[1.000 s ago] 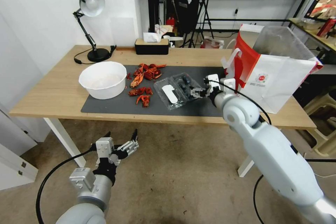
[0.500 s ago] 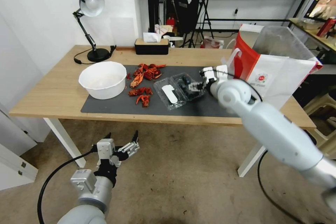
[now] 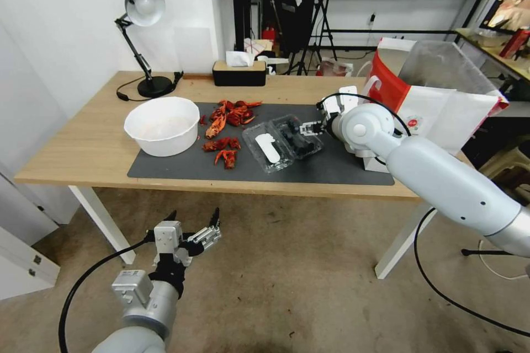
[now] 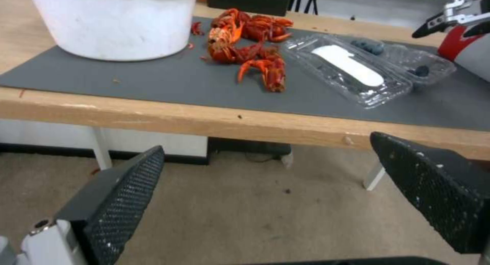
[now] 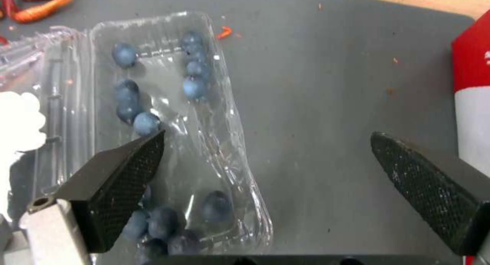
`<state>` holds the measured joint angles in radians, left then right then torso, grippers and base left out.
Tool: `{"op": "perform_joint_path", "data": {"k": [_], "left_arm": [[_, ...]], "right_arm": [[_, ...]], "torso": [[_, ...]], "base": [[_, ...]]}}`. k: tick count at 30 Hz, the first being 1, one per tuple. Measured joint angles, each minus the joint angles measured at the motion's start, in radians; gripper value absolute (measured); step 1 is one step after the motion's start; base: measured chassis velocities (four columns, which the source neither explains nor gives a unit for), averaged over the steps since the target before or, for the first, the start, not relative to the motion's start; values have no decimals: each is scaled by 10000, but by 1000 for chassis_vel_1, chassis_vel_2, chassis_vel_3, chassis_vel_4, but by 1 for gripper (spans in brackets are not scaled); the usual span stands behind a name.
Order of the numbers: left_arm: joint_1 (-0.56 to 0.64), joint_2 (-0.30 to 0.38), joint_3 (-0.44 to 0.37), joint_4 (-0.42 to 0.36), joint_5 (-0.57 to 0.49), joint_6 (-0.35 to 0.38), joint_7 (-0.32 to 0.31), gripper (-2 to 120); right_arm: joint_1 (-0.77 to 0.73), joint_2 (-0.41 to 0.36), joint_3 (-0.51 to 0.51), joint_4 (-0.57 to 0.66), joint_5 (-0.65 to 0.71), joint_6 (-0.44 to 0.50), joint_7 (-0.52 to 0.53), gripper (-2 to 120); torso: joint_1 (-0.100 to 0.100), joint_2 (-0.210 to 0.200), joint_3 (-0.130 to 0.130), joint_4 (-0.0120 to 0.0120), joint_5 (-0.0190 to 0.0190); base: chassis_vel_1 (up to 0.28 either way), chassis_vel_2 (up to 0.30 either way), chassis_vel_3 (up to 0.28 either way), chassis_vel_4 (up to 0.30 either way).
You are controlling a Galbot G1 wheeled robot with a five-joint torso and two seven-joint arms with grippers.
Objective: Close the takeout container lid, then place the container into the takeout bag.
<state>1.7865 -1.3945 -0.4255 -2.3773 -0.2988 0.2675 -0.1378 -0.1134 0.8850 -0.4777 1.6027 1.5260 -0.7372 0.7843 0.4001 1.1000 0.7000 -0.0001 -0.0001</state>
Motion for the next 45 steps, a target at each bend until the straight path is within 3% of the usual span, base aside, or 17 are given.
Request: {"op": "perform_joint_path", "data": {"k": [19, 45], "left_arm": [[155, -38, 145, -32, 186, -110, 51, 100], [150, -23, 300, 139, 272, -247, 72, 100]], "right_arm": [[139, 317, -369, -567, 447, 17, 361, 100], [-377, 351, 99, -834, 777, 18, 557, 100]], "torso": [[-1, 0, 0, 0, 1], [-1, 0, -1, 0, 0]], "base": [[0, 0, 0, 0], [0, 0, 0, 0]]}}
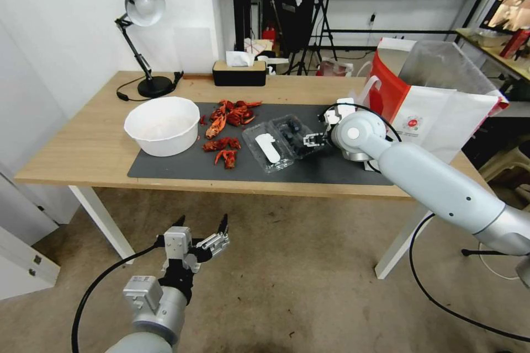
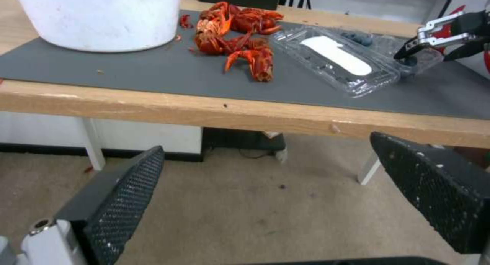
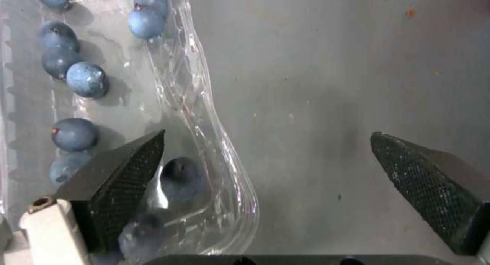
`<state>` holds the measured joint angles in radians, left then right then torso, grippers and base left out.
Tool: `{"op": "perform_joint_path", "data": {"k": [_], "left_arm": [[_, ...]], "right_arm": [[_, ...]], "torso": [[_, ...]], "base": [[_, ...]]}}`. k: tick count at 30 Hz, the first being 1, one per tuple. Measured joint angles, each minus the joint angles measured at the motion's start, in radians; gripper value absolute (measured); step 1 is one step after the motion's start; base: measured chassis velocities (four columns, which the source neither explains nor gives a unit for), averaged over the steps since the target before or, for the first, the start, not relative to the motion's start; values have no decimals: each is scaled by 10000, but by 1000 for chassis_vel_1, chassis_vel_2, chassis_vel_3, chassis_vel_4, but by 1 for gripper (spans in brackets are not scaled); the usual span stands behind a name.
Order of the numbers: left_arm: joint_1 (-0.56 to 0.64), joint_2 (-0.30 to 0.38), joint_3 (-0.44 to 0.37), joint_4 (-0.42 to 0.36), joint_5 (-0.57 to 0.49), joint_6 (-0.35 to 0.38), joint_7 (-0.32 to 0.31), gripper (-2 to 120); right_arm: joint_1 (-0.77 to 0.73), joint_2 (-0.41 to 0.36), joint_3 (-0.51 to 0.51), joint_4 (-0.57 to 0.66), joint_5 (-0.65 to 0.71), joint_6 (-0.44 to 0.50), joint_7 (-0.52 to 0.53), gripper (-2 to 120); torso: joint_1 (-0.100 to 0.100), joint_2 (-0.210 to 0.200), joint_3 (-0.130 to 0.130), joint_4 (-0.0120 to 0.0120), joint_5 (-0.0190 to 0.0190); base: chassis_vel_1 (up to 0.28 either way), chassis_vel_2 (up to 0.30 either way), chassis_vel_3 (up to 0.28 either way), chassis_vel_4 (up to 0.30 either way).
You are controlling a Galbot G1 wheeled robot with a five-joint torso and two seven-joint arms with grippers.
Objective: Close the takeout container lid, then place the container into the takeout bag.
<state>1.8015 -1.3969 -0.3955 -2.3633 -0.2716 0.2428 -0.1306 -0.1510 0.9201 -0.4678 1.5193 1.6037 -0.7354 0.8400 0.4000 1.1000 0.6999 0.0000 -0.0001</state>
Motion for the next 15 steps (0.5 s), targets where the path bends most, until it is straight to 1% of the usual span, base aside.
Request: {"op": "perform_joint_path", "data": {"k": [15], "left_arm": [[37, -11, 78, 35, 73, -116, 1, 100]], "right_arm": [[-107, -43, 44, 237, 503, 1, 644, 100]], "torso": [[0, 0, 0, 1, 1]], "base": [[0, 0, 0, 0]]}}
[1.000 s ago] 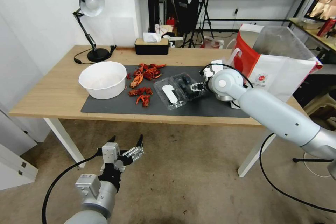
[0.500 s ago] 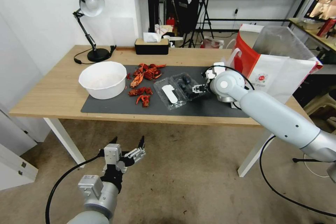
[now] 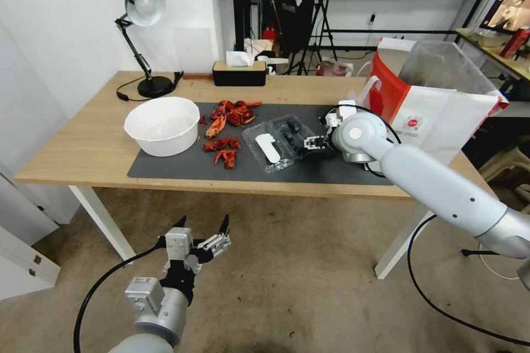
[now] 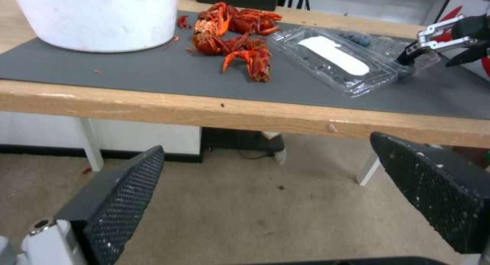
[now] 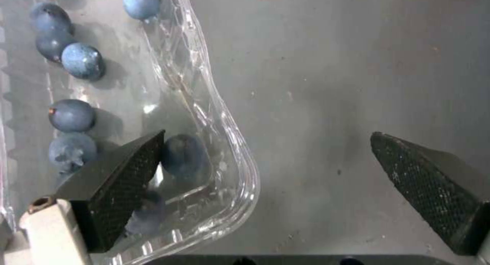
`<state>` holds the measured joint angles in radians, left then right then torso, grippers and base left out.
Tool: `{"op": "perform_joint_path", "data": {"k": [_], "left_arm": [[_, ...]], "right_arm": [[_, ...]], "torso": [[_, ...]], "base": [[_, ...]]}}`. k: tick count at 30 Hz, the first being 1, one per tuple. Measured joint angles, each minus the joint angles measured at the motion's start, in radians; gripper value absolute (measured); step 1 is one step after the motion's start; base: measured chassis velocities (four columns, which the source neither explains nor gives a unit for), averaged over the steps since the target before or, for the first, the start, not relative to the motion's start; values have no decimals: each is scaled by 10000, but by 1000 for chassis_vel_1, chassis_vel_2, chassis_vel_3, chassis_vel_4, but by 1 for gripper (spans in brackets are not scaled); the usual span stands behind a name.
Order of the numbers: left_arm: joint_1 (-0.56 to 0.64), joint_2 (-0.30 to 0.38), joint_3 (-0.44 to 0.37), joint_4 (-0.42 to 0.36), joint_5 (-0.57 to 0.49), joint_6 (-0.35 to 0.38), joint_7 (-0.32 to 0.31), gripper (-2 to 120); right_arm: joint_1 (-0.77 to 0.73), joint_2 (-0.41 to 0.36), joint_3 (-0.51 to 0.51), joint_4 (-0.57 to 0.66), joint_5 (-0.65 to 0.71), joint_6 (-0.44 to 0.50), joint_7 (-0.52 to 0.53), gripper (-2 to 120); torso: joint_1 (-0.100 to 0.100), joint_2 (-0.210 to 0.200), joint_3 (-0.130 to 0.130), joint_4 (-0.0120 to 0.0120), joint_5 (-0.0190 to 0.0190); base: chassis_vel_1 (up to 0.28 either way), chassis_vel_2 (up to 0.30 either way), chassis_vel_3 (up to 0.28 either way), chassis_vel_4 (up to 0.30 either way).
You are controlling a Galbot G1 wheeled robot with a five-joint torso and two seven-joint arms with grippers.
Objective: Close the takeout container lid, then place the container into the takeout bag.
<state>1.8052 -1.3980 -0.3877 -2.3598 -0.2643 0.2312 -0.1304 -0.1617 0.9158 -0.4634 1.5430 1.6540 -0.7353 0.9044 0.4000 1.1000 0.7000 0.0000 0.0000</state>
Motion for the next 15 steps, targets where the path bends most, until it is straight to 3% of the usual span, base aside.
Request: {"op": "perform_joint_path", "data": {"k": [15], "left_arm": [[-9, 12, 120, 79, 78, -43, 7, 100]], "right_arm": [[-192, -284, 83, 497, 680, 0, 653, 100]], "torso": [[0, 0, 0, -1, 0]], "base": [[0, 0, 0, 0]]}}
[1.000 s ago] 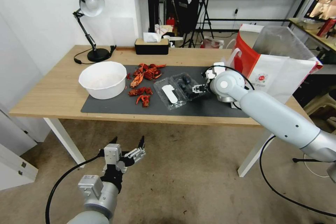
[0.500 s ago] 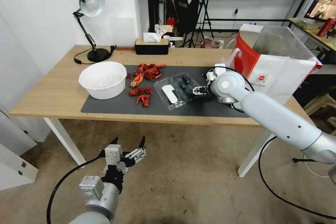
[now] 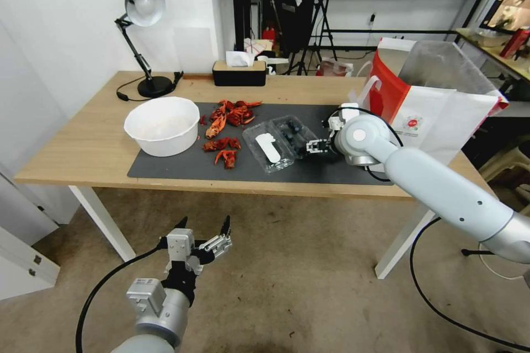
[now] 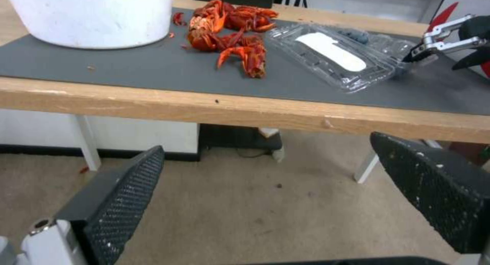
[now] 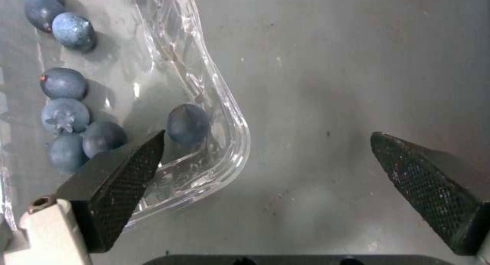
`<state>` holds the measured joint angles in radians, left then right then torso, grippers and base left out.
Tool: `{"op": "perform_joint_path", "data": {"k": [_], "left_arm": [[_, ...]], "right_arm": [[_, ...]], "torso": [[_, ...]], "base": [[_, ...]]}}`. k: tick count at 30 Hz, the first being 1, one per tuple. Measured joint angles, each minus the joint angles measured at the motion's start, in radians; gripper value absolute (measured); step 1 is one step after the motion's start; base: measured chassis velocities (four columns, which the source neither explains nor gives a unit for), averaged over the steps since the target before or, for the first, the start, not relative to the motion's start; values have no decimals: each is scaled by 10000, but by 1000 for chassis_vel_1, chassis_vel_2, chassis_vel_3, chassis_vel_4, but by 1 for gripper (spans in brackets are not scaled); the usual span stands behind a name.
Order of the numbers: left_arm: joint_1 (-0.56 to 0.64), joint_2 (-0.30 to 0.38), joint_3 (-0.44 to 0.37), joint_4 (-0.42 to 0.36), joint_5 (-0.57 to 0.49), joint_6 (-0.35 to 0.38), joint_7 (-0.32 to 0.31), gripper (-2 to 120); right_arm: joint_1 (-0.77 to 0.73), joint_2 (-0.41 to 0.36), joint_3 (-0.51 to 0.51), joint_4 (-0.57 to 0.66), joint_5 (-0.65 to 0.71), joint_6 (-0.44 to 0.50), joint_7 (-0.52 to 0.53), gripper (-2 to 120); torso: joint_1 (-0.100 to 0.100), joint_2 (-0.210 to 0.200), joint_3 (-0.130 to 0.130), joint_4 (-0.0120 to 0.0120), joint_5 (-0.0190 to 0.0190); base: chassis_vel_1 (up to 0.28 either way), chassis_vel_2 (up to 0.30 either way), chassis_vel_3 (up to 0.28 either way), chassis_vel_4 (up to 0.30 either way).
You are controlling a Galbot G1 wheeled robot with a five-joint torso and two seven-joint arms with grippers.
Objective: Close the takeout container lid, then place the container into the takeout bag.
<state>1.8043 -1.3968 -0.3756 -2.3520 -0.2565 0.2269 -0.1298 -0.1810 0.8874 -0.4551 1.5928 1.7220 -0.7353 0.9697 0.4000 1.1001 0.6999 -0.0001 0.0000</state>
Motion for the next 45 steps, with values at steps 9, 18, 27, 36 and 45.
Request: {"op": "perform_joint_path", "data": {"k": [9, 18, 27, 36, 45], "left_arm": [[-20, 27, 22, 34, 5, -32, -4, 100], [-40, 74, 22, 71, -3, -74, -23, 100], [-53, 77, 59, 104, 6, -103, -34, 100], [-37, 34, 154, 123, 137, -143, -36, 100], [-10, -5, 213, 177, 247, -279, -24, 100]], "right_arm": [[-27, -56, -30, 167, 351, 0, 275, 100], [-40, -222, -186, 593, 848, 0, 682, 100], [-98, -425, -274, 1016, 1170, 0, 1063, 100], [-105, -615, -289, 1424, 1443, 0, 1391, 100], [-150, -707, -290, 1765, 1612, -1, 1782, 100]], "torso": [[0, -1, 0, 0, 0], [0, -1, 0, -1, 0], [1, 0, 0, 0, 0], [0, 0, 0, 0, 0], [0, -1, 0, 1, 0]], "base": [[0, 0, 0, 0], [0, 0, 0, 0], [0, 0, 0, 0], [0, 0, 0, 0], [0, 0, 0, 0]]}}
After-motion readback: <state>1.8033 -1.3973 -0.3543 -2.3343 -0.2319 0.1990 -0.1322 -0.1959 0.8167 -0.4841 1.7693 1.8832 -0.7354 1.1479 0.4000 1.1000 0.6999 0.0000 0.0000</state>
